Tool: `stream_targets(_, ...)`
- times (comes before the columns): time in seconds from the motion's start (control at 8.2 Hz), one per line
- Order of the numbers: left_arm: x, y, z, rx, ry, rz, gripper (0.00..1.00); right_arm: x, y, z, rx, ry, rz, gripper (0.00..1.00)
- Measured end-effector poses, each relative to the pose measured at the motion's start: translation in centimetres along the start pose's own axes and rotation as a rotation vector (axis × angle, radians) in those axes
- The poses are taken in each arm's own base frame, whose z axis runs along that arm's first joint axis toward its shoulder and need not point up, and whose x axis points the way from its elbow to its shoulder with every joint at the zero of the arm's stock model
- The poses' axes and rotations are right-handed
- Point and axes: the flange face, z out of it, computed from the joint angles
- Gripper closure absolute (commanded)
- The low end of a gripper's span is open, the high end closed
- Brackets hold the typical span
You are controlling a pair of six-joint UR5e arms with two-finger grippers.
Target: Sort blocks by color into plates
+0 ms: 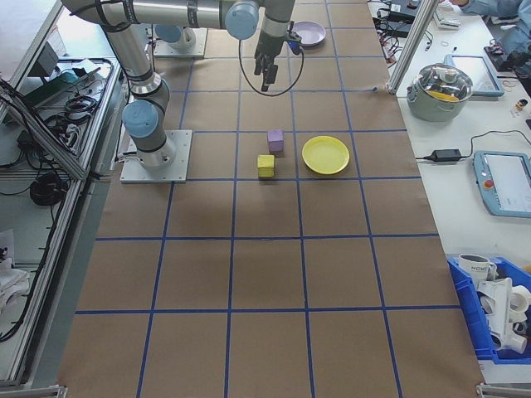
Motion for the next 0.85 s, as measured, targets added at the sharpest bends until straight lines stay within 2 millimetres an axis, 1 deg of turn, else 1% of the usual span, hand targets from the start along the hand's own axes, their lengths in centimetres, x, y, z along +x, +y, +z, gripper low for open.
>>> stream_targets(0.12,0.0,-0.1,0.0,0.009,0.000,0.000,0.00,1.4,-0.2,3.1,0.012,0.030,-0.016,0.00)
stream_targets(0.24,0.0,-0.2,0.0,0.013,0.001,0.001,0.00,2.9,-0.2,6.0,0.035,0.051,-0.023,0.03)
stream_targets(0.37,0.0,-0.2,-0.1,0.016,0.001,0.000,0.00,5.1,0.1,8.9,0.053,0.053,-0.009,0.03)
stream_targets(0.61,0.0,-0.3,-0.2,0.022,0.002,0.001,0.00,10.4,1.5,14.8,0.075,0.011,0.022,0.02)
stream_targets(0.73,0.0,-0.3,-0.2,0.023,0.001,0.004,0.00,12.0,1.9,17.4,0.086,-0.049,0.049,0.02)
stream_targets(0.85,0.0,-0.2,-0.2,0.022,0.001,0.009,0.00,12.8,1.6,19.5,0.093,-0.106,0.071,0.05)
